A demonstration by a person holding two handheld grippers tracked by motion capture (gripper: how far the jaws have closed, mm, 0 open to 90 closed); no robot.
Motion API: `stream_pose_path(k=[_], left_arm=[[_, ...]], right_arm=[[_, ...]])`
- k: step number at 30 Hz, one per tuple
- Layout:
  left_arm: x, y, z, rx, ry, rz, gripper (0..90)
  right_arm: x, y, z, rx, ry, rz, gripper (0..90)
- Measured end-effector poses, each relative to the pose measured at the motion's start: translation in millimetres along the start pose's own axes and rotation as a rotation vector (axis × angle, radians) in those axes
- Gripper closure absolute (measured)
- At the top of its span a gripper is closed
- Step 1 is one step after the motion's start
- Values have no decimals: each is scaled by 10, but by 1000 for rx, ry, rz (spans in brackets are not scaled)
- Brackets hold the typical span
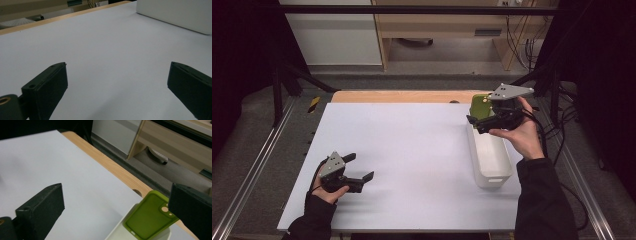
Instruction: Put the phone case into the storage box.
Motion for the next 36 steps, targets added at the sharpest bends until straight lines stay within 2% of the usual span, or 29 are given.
stream_pose_path(k=[6,12,17,26,36], left_arm=[[-2,-5,6,-6,0,-1,25],[-4,-8,10,-8,1,-2,25],[-9,-8,10,-8,2,-5,26],[-14,-9,11,-11,8,-9,25],[-21,-15,19,-21,13,-12,25]], right_arm=[[73,129,116,-67,-22,-50,6],[150,291,172,-98,-27,-56,6],[222,442,201,-133,-49,-80,6],[303,776,203,-176,-60,-136,6],[380,1078,285,-202,-84,-150,6]])
Point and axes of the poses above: each handheld gripper's, and its own axes: z roughly backward along the jaws, y roughly out of its underside, x roughly to its left, the point moved 1 cm from there along -z, roughly forward along the jaws
